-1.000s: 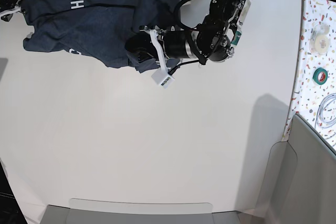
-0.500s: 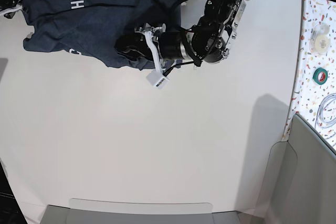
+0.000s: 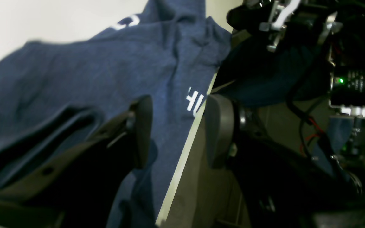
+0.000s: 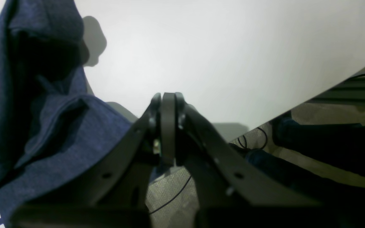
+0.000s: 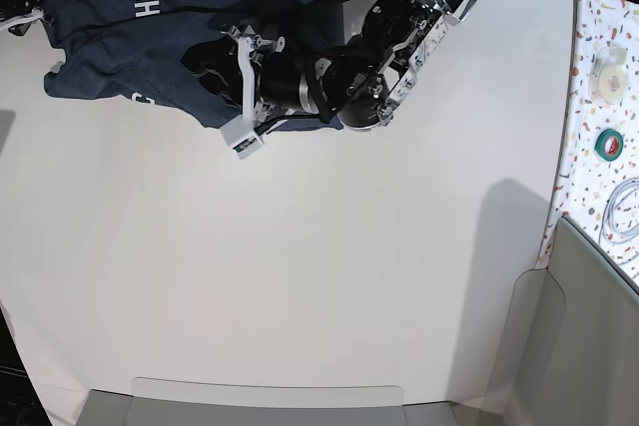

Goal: Layout the t-shirt on the table in an organized manner, then fold the t-shirt properly
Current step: 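Drag the held fabric with the left gripper toward the collar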

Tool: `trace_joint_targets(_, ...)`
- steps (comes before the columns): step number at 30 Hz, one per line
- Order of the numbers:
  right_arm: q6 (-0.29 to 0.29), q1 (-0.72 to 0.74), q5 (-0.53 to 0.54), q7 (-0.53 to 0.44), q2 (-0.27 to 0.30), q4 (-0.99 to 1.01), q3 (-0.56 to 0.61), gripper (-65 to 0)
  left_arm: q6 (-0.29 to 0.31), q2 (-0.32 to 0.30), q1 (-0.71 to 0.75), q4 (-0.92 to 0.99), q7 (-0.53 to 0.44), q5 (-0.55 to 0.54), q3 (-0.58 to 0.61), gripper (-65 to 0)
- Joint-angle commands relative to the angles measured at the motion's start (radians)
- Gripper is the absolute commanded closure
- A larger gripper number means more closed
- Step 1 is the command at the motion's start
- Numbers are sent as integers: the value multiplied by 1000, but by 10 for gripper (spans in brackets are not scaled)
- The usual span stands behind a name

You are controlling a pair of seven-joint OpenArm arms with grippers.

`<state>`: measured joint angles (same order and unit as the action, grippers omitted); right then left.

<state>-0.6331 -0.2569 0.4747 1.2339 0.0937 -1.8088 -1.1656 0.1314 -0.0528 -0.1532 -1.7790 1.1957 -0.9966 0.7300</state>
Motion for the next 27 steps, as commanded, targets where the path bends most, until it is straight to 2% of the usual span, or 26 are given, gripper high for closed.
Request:
trace_joint_targets(1, -14, -2, 12, -16, 15, -15, -3, 0, 6, 28, -10, -22, -20, -18, -7, -267)
trace_joint_targets(3, -14, 0, 12, -18, 15, -15, -3, 0, 6, 34, -7, -43, -21, -18, -48, -221)
trace_joint_targets(6, -14, 0, 12, -18, 15, -15, -3, 0, 7, 28, 14, -112, -47, -21, -198, -26)
trace_joint_targets(7, -14, 0, 12, -18, 15, -15, -3, 0, 7, 14, 39, -127, -53, -23, -264, 0)
trace_joint_targets(10, -14, 0, 12, -18, 8, -13, -3, 0, 21, -49, 105, -180, -96, -40, -407, -15)
trace_joint_targets(12, -14, 0, 12, -18, 2, -13, -3, 0, 38, -89, 155, -193, -141, -37, -471, 0)
trace_joint_targets(15, -14, 0, 12, -18, 2, -13, -3, 0, -2, -143, 198, -175, -165, -11, -524, 0)
trace_joint_targets(18, -14, 9, 12, -18, 2, -13, -1, 0, -78, -170, 231, -135, -170, 89, -508, 0)
trace_joint_targets(21, -14, 12, 11, -18, 2, -13, -1, 0, -80, -170, 255, -107, -176, 157, -453, 0)
trace_joint_targets(27, -14, 11, 11, -18, 2, -13, -1, 0, -89, -150, 248, -65, -178, 176, -316, 0)
